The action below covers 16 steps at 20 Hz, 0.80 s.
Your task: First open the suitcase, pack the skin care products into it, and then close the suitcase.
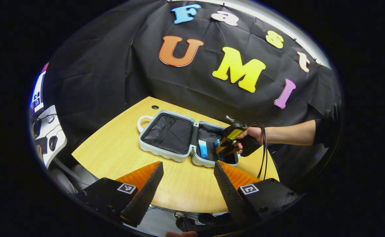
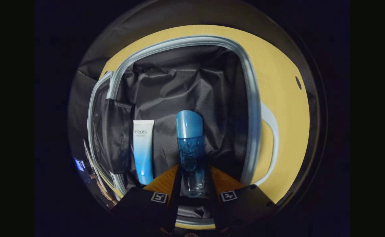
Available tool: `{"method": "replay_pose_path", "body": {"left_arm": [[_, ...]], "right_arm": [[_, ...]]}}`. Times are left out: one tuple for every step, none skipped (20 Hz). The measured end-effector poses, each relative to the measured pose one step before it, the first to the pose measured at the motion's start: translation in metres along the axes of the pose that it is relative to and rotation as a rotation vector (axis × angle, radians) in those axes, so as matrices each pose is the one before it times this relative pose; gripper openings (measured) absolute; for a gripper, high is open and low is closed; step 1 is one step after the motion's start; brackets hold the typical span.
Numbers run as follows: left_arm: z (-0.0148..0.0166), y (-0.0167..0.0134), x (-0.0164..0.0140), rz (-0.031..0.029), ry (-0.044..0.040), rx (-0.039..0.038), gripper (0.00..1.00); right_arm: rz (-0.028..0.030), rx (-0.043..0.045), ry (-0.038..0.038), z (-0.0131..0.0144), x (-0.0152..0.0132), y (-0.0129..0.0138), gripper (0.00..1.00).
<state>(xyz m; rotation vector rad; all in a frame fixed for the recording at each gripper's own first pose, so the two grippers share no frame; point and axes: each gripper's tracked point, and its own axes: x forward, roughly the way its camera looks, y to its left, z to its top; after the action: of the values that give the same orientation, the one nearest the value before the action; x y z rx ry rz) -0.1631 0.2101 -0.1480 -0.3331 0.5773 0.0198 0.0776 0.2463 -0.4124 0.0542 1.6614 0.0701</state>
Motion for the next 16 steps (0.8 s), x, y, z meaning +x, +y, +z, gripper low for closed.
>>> {"method": "replay_pose_path", "body": {"left_arm": [[0.00271,0.00129,0.00113,-0.00431,-0.00289,-0.00471,0.99],[0.00255,0.00102,0.00348,-0.00208,-0.00152,-0.00471,0.98],[0.00303,0.00319,0.00529,0.0019,-0.00208,-0.00163,0.98],[0.00356,0.00571,0.0065,0.00547,0.00183,-0.00075,0.98],[0.00343,0.0071,0.00745,0.00852,0.00047,0.00175,0.99],[0.0041,0.00793,0.00966,0.00791,0.00324,0.00387,0.99],[0.00432,0.01052,0.01129,0.01135,0.00656,0.00192,0.99],[0.00478,0.01015,0.01358,0.00808,0.00332,-0.00337,0.99],[0.0038,0.00973,0.01589,-0.00137,0.0178,0.00393,0.99],[0.00301,0.00929,0.01505,-0.00146,0.01562,0.01393,0.99],[0.00528,0.01428,0.01615,0.01264,0.0061,0.00599,0.99],[0.00779,0.01424,0.01728,0.01112,0.01238,-0.00787,0.99],[0.00691,0.01708,0.01711,0.01643,0.0116,-0.01656,0.99],[0.00914,0.01676,0.01729,0.02693,0.00057,-0.01637,0.99],[0.0057,0.01949,0.01901,0.03367,0.00613,-0.00112,0.99],[0.00387,0.01943,0.01733,0.03715,0.00592,0.00104,0.99]], "right_arm": [[0.02494,-0.00366,0.00193,-0.00627,-0.01076,0.00045,0.41],[0.02599,-0.00627,-0.0227,-0.00461,-0.01266,0.00087,0.47],[0.02621,-0.01608,-0.03962,-0.00334,-0.01498,0.00108,0.53],[0.0247,-0.02877,-0.05443,-0.00177,-0.01748,0.00029,0.59],[0.02212,-0.03852,-0.06916,-0.00043,-0.02002,0.0,0.64],[0.02534,-0.0439,-0.0851,0.00086,-0.02171,0.00072,0.64],[0.02023,-0.05761,-0.10145,0.00301,-0.01985,-0.00054,0.66],[-0.00551,-0.06633,-0.12172,0.00727,-0.02057,-0.0079,0.63],[-0.01148,-0.06796,-0.10354,0.00255,-0.02125,-0.00874,0.69],[0.00221,-0.04497,-0.08722,-0.00017,-0.02344,-0.00271,0.68],[0.00753,-0.03324,-0.06618,0.00014,-0.02234,-0.00119,0.69],[0.00231,-0.02431,-0.05102,-0.0018,-0.02327,-0.0031,0.68],[-0.00364,-0.02271,-0.05109,0.0023,-0.02176,-0.00506,0.69],[-0.0086,-0.00043,-0.06012,0.00673,-0.0189,-0.00633,0.7],[-0.02175,-0.00278,-0.05362,0.00657,-0.01496,-0.00676,0.7],[-0.03071,0.00042,-0.04051,0.00611,-0.01374,-0.00993,0.7]]}}
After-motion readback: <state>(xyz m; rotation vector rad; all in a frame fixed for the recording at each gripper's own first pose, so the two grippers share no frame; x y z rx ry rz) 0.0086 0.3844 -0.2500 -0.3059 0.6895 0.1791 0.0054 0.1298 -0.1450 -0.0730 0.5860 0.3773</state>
